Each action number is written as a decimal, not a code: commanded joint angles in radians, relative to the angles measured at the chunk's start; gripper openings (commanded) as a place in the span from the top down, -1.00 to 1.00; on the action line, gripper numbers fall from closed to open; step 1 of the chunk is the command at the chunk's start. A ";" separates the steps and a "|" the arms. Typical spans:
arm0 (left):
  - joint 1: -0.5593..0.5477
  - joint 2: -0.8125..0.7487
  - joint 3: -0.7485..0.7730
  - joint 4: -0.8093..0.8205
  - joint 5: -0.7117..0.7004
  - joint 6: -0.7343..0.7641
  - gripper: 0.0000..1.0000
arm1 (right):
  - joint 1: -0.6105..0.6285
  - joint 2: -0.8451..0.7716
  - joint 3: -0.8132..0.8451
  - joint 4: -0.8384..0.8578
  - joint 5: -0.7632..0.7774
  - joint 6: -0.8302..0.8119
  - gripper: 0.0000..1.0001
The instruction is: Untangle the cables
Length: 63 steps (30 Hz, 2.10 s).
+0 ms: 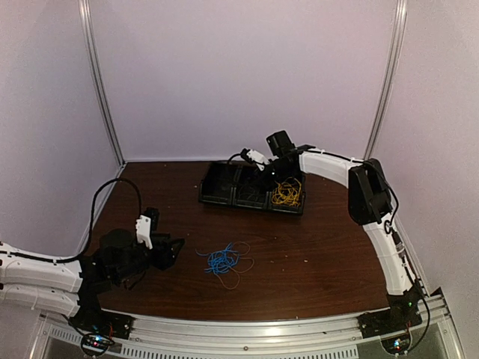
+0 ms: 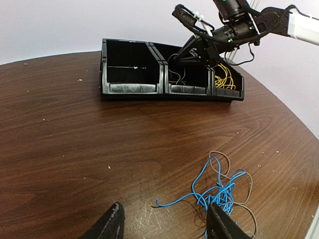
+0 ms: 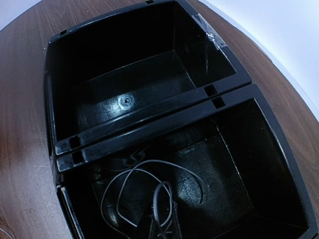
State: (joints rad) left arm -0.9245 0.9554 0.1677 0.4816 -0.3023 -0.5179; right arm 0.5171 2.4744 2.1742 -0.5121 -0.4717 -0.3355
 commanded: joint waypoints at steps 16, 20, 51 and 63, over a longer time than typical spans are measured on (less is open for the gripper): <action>-0.004 0.172 0.040 0.147 0.059 0.039 -0.15 | 0.035 -0.494 -0.374 -0.035 0.038 0.010 -0.08; -0.003 0.232 0.056 0.187 0.088 0.042 -0.14 | 0.078 -0.579 -0.522 -0.014 -0.048 -0.056 0.05; 0.003 0.321 0.073 0.193 0.131 -0.028 -0.13 | 0.555 -0.428 -0.816 0.110 -0.087 -0.295 0.00; 0.004 0.328 0.042 0.239 0.126 -0.027 -0.13 | 0.570 -0.370 -0.780 0.130 -0.219 -0.219 0.86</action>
State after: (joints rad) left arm -0.9245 1.2766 0.2184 0.6579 -0.1654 -0.5468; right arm 1.0752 2.0884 1.3605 -0.3714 -0.6399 -0.5869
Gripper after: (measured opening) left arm 0.564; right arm 0.200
